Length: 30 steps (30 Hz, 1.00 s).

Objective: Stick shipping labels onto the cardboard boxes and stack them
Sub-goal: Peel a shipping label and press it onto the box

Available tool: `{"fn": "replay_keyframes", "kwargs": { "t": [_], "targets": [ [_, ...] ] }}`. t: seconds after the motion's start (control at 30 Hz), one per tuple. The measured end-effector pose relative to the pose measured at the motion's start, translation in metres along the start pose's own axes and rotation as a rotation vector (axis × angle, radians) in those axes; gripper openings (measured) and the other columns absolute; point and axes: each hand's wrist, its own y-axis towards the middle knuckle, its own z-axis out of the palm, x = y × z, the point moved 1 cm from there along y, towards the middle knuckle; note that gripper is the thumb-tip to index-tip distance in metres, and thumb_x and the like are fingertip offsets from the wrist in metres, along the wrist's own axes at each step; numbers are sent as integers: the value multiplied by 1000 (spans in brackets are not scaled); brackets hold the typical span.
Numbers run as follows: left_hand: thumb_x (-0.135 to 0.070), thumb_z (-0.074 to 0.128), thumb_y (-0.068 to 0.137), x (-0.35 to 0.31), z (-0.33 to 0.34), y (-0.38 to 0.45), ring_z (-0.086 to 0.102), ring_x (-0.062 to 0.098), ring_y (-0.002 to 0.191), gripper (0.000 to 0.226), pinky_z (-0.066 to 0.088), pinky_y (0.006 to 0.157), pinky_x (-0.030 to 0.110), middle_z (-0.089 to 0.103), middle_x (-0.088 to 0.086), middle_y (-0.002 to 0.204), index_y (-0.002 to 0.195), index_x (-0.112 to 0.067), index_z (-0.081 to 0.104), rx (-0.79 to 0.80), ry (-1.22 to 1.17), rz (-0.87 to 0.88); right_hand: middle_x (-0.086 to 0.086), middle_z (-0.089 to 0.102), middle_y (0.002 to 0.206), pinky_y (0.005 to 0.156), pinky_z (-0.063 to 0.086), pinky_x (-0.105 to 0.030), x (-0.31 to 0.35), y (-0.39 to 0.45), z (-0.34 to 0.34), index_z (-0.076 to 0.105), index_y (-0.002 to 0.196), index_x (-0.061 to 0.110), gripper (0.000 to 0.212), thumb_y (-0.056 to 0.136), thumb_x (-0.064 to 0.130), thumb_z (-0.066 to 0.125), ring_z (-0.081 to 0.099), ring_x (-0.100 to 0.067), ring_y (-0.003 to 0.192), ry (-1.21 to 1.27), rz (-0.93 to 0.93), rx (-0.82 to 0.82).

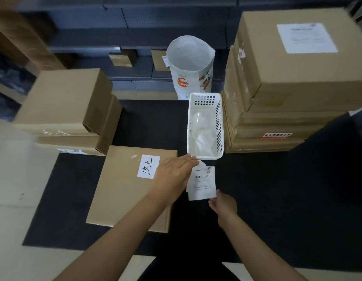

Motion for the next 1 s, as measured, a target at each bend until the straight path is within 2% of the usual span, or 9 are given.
{"fn": "replay_keyframes", "kwargs": {
  "t": [0.1,0.2,0.3,0.37,0.47,0.6,0.73,0.83,1.0],
  "targets": [
    [-12,51,84,3,4,1,69,17,100,26,43,82,26,74,1,104,97,-12,73,9,6,-8,-13,68,94,91,53,-40,-1,4,2,67,94,2,41,99,35,44,66,-26,90,-280,-74,-80],
    [-12,51,84,5,8,1,69,16,101,26,45,81,27,73,1,105,98,-13,73,41,-13,-13,-17,66,108,87,53,-39,1,0,1,63,112,-3,53,100,42,38,65,-29,93,-444,-110,-96],
    [-11,51,84,6,9,3,69,16,101,26,46,79,28,74,-1,103,97,-13,72,39,-26,-5,-15,65,107,65,44,-31,6,-9,-1,61,112,-1,52,103,40,31,57,-20,73,-596,-143,-150],
    [-12,49,84,7,7,6,69,16,100,26,46,79,28,74,-1,103,97,-13,73,25,-20,-7,-8,63,94,56,39,-28,8,-14,-2,62,108,3,47,103,38,31,54,-15,68,-607,-218,-203],
    [-11,49,84,9,2,8,69,16,100,27,50,80,30,74,-1,103,97,-13,73,7,-1,-34,-2,61,86,51,34,-25,19,-31,5,63,99,11,34,102,34,37,54,-9,68,-441,-388,-223],
    [-8,54,82,17,-9,7,69,17,100,26,50,82,30,73,0,104,97,-12,74,-23,20,-36,-4,66,81,56,43,-24,47,-73,35,64,83,12,32,99,29,43,60,-12,68,-121,-544,-25],
    [-9,56,83,32,-29,2,68,15,102,24,52,82,30,73,-2,104,98,-14,74,-64,71,-51,-6,66,71,58,48,-24,69,-109,64,63,82,7,33,100,27,45,59,-16,62,150,-501,274],
    [-6,58,85,48,-43,-4,67,14,103,23,52,82,30,73,-2,105,100,-15,73,-107,89,-79,-9,66,74,65,51,-29,72,-123,81,62,86,6,25,98,24,49,59,-18,63,229,-454,419],
    [-1,61,84,81,-68,-18,68,15,102,22,54,81,30,73,1,104,100,-12,73,-202,110,-97,-12,66,79,77,55,-32,65,-143,116,63,90,1,16,95,12,52,63,-19,71,246,-470,541]
  ]
}}
